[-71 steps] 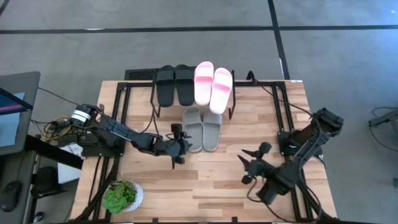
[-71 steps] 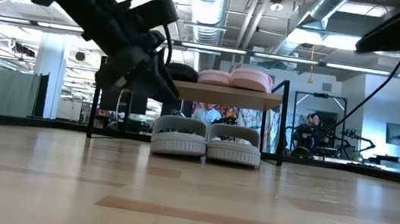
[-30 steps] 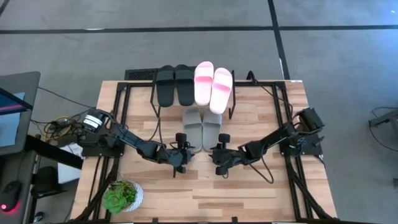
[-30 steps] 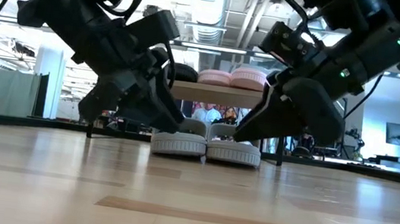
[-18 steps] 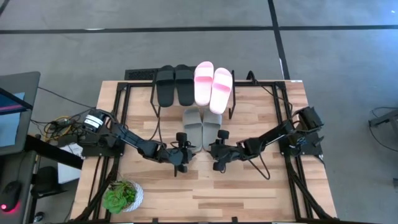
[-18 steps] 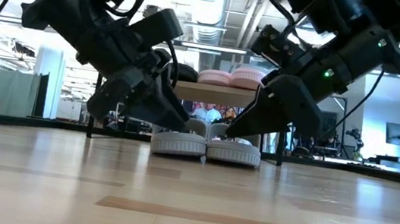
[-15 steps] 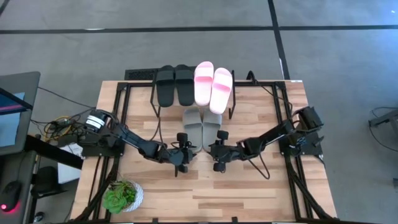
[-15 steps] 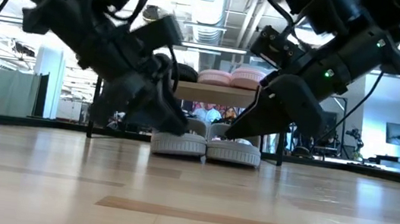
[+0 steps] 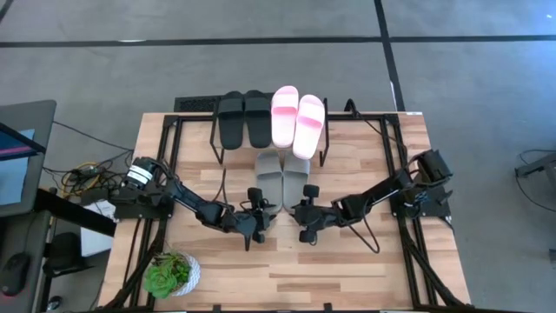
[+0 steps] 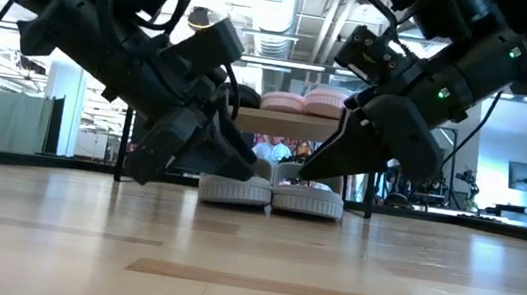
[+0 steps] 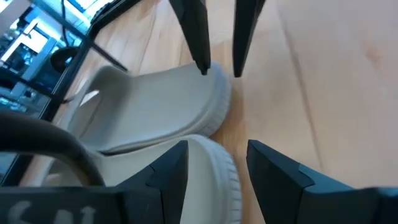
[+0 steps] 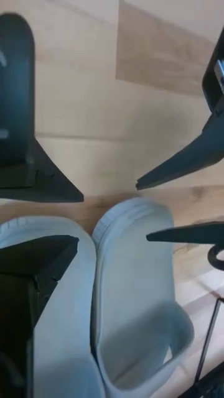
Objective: Pick and place slides into the shelf
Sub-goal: Adjust the gray slides under the shelf
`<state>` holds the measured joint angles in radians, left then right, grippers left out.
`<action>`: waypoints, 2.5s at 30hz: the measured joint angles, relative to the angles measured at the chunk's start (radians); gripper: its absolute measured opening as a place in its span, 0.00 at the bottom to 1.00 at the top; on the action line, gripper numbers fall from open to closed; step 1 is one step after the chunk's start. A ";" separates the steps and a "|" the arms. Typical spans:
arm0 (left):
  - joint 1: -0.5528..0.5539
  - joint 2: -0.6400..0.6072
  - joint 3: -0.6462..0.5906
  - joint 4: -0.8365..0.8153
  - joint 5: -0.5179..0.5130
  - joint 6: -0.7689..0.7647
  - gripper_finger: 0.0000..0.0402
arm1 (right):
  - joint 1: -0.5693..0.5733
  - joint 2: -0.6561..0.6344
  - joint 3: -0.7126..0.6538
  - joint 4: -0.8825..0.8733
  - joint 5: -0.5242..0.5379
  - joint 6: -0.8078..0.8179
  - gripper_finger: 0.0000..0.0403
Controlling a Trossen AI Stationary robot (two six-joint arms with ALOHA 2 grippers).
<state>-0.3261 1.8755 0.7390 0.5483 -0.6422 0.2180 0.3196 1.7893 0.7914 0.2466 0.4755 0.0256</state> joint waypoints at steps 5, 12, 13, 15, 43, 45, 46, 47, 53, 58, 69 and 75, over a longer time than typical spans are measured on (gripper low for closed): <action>-0.005 -0.003 0.003 -0.002 0.025 -0.008 0.36 | 0.009 0.000 0.000 -0.003 0.000 0.000 0.16; -0.022 -0.003 0.003 -0.005 0.050 -0.012 0.16 | 0.010 0.000 0.000 -0.002 -0.003 0.000 0.09; -0.022 -0.003 0.003 -0.010 0.054 -0.014 0.13 | 0.010 0.000 0.000 -0.002 -0.003 0.000 0.08; -0.021 -0.003 0.003 -0.021 0.053 -0.020 0.09 | 0.010 0.000 0.000 -0.002 -0.006 0.000 0.06; -0.001 -0.004 0.003 -0.147 0.055 -0.125 0.01 | -0.001 0.127 0.003 0.060 -0.048 0.063 0.00; 0.001 -0.004 0.003 -0.157 0.061 -0.125 0.01 | 0.000 0.127 0.003 0.059 -0.045 0.060 0.00; 0.002 -0.004 0.003 -0.161 0.062 -0.125 0.01 | -0.001 0.127 0.003 0.058 -0.044 0.057 0.00; 0.002 -0.004 0.003 -0.165 0.062 -0.125 0.01 | 0.000 0.127 0.003 0.057 -0.038 0.056 0.00; 0.019 -0.004 0.003 -0.201 0.058 -0.128 0.01 | -0.019 0.127 0.003 0.052 -0.032 0.049 0.00; 0.055 -0.004 0.003 -0.217 0.054 -0.128 0.01 | -0.038 0.126 0.003 0.038 0.013 0.053 0.00; 0.113 -0.006 0.004 -0.216 0.067 -0.085 0.01 | -0.082 0.093 0.001 -0.039 0.105 0.105 0.00; 0.143 -0.006 0.004 -0.214 0.071 -0.060 0.01 | -0.121 0.093 0.001 -0.035 0.107 0.106 0.00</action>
<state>-0.1830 1.8698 0.7429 0.3347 -0.5714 0.1579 0.1986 1.8828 0.7925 0.2115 0.5821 0.1318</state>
